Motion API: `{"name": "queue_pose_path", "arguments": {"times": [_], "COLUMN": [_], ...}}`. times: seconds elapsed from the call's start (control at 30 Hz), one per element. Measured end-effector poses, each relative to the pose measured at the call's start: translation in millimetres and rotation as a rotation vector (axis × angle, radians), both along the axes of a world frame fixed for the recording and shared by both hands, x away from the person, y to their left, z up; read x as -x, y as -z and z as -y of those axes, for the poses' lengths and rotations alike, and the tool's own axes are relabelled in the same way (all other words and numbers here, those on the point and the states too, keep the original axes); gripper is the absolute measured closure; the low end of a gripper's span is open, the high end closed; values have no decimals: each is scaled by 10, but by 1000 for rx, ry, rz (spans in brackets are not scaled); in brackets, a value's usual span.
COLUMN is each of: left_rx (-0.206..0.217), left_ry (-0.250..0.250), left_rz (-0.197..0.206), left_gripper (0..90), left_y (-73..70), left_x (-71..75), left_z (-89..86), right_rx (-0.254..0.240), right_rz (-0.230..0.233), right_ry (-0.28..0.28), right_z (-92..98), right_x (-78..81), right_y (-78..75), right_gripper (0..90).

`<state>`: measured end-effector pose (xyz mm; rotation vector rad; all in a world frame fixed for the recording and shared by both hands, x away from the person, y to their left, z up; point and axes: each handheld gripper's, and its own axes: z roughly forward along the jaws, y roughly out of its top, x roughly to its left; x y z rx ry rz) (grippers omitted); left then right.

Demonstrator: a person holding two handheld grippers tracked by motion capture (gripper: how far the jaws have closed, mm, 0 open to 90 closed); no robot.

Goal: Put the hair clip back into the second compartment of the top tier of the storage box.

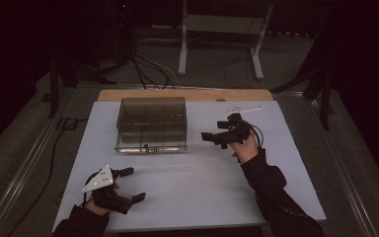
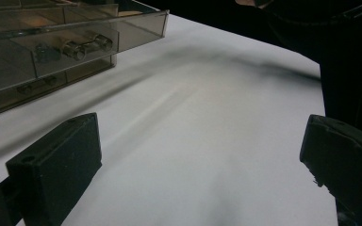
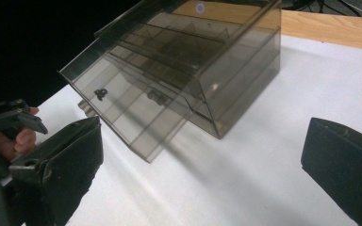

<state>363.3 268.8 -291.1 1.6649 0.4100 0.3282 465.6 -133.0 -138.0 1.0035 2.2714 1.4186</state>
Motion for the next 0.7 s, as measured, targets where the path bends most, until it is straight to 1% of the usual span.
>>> {"name": "queue_pose_path", "arguments": {"times": [0.07,0.13,0.2,0.27,0.43,0.53,0.63,0.7], "left_rx": [4,-4,-3,5,1,0,1,1], "left_ry": [0,-1,-4,-4,-3,-1,-2,-2], "left_rz": [2,0,-1,1,0,1,0,-1], "left_gripper": [5,5,5,5,5,5,5,5], "left_y": [-1,12,13,4,6,3,4,4], "left_x": [0,6,11,17,8,7,6,5], "left_z": [-3,-8,-17,-21,-12,-8,-11,-13], "right_rx": [-4,-6,-8,-12,-13,-25,-24,-35], "right_rz": [-6,-9,-17,-26,-62,-76,-83,-91], "right_ry": [2,4,6,9,13,25,42,52], "right_z": [34,63,91,123,216,276,342,383], "right_x": [6,16,27,38,53,67,93,118], "right_y": [31,71,123,182,359,444,535,592], "right_gripper": [0,0,0,0,0,0,0,0]}}
